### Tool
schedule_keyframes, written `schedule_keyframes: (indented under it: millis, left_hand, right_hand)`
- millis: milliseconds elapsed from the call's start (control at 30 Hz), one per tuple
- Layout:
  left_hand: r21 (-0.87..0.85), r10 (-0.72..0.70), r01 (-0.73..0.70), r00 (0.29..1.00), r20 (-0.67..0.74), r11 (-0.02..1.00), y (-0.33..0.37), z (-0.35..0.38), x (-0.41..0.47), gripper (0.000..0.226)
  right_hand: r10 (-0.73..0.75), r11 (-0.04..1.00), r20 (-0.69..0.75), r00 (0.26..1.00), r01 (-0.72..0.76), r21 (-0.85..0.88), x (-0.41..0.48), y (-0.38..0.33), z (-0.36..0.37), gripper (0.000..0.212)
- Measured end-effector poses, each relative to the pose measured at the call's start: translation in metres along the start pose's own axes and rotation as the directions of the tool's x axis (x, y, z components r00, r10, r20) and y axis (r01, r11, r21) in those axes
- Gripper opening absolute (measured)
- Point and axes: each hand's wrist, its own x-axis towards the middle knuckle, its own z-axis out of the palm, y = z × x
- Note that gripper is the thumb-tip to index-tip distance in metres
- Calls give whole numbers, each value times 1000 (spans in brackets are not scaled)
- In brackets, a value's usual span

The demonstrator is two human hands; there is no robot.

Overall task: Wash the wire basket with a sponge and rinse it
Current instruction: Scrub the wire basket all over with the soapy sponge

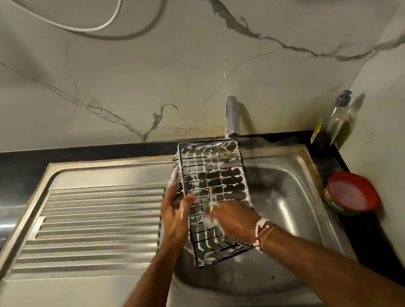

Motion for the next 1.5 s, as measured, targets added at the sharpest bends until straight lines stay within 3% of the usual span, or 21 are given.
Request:
schedule_keyframes:
  millis: [100, 200, 267, 333, 400, 533, 667, 733, 800, 900, 1033, 1100, 1167, 1333, 1433, 1500]
  left_hand:
    - [-5, -14, 14, 1000, -24, 1000, 0, 1, 7, 75]
    - [64, 3, -2, 1000, -12, 998, 0, 2, 11, 77]
    - [95, -4, 2, 1000, 15, 995, 1, 4, 11, 79]
    - [126, -18, 16, 1000, 17, 992, 2, 6, 11, 82]
    - [154, -18, 16, 1000, 12, 988, 1, 7, 11, 84]
    - [199, 3, -11, 999, 40, 980, 3, 5, 11, 83]
    - [208, 46, -59, 997, 66, 976, 4, 4, 9, 76]
    - [190, 65, -79, 995, 81, 979, 1, 5, 7, 74]
    - [177, 81, -92, 994, 72, 980, -1, 7, 3, 72]
    - [144, 93, -99, 995, 45, 985, 0, 9, 3, 72]
    - [110, 129, -130, 991, 18, 985, 4, 13, 6, 74]
    - [80, 152, -149, 988, -28, 986, 9, 15, 5, 78]
    - [51, 161, -158, 985, -64, 986, 11, 14, 6, 81]
    - [-5, 160, -161, 984, -76, 987, 4, 10, -1, 73]
    - [-14, 194, -196, 978, -79, 981, 3, 4, -3, 67]
    - [-16, 191, -192, 979, -74, 981, 0, 2, -5, 67]
  right_hand:
    - [-59, 998, 161, 985, 52, 46, -3, 1, -4, 27]
    - [29, 987, -87, 996, -15, 160, 10, 10, -31, 20]
    - [19, 1000, -336, 942, -26, -16, 24, 23, -51, 26]
    - [-84, 946, -430, 899, -64, -317, 37, 34, -68, 25]
    - [-176, 859, -353, 919, -32, -511, 45, 41, -71, 28]
    - [-113, 798, -139, 984, 7, -603, 51, 49, -57, 49]
    - [11, 763, -50, 999, -41, -645, 43, 48, -40, 19]
    - [34, 799, -63, 997, -65, -598, 37, 46, -31, 7]
    - [7, 850, -54, 999, -34, -526, 29, 41, -20, 15]
    - [39, 905, -22, 999, -44, -423, 10, 22, -12, 7]
    - [125, 937, 39, 991, -105, -334, 4, 8, -1, 20]
    - [172, 959, -15, 985, -171, -226, 1, 1, 2, 14]
    - [171, 976, -81, 982, -180, -120, -6, 1, 8, 30]
    - [262, 964, -160, 952, -249, 97, -7, -2, 21, 29]
    - [367, 909, -42, 929, -348, 227, -3, -7, 22, 13]
    - [452, 857, 12, 892, -438, 271, -1, -21, 18, 17]
